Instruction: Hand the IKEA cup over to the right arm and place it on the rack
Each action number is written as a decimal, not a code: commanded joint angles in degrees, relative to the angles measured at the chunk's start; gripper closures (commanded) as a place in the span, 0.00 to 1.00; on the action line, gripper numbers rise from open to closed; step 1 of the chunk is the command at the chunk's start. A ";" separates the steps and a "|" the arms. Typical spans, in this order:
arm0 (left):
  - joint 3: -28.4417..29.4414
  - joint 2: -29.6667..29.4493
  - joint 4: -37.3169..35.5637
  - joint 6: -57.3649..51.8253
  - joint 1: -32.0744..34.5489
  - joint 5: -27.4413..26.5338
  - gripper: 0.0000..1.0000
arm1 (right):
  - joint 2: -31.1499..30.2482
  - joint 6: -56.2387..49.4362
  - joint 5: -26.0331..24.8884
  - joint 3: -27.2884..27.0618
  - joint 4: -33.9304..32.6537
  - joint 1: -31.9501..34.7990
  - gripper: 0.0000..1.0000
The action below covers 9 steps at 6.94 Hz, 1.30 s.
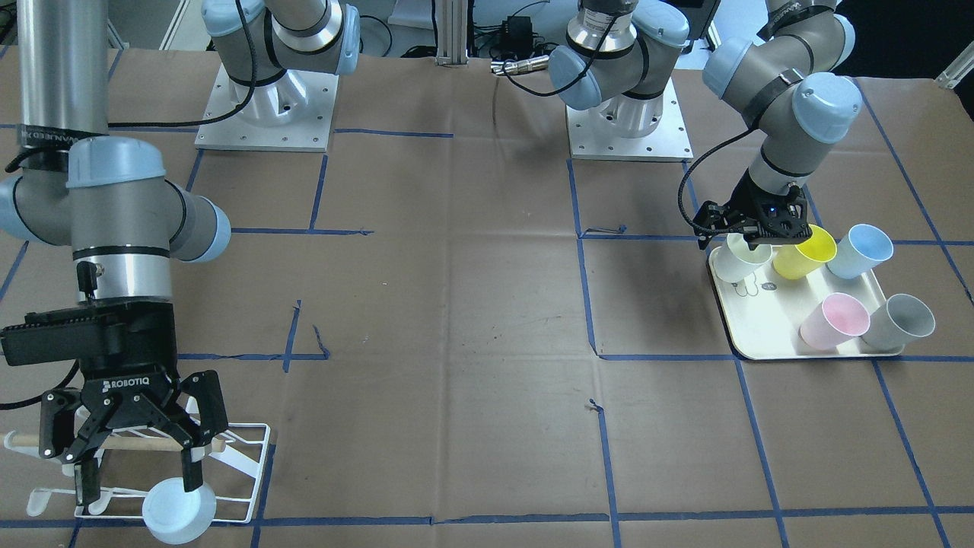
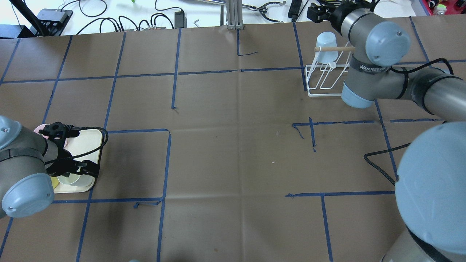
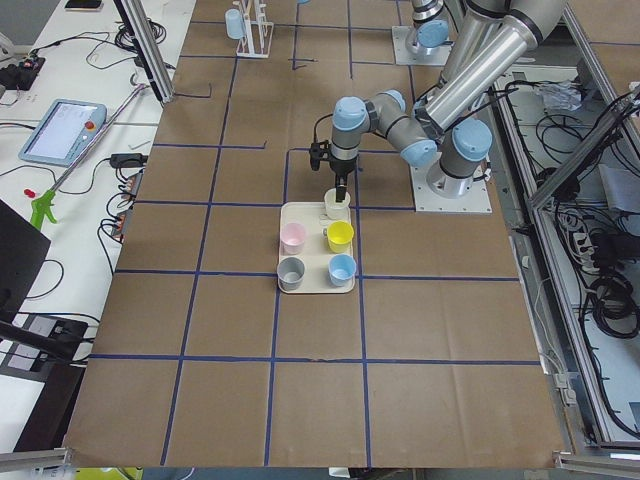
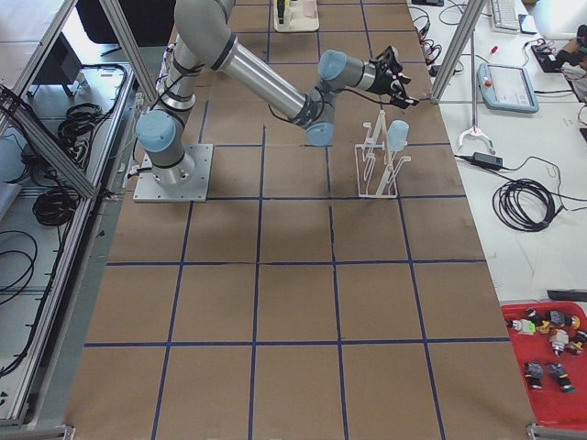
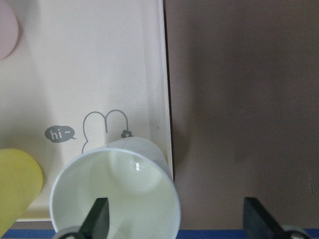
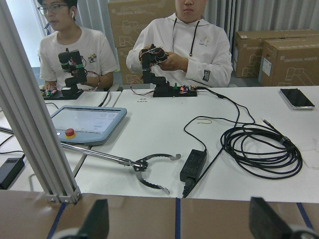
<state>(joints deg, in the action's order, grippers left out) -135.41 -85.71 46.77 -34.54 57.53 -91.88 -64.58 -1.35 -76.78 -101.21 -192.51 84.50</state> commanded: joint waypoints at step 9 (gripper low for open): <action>26.18 2.92 26.12 -0.62 8.09 6.52 1.00 | -22.09 55.56 -0.13 -24.63 -9.70 14.38 0.00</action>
<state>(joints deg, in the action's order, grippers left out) -117.07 -82.49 65.93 -35.47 61.93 -88.00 -87.00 41.98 -76.79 -123.45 -198.96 98.12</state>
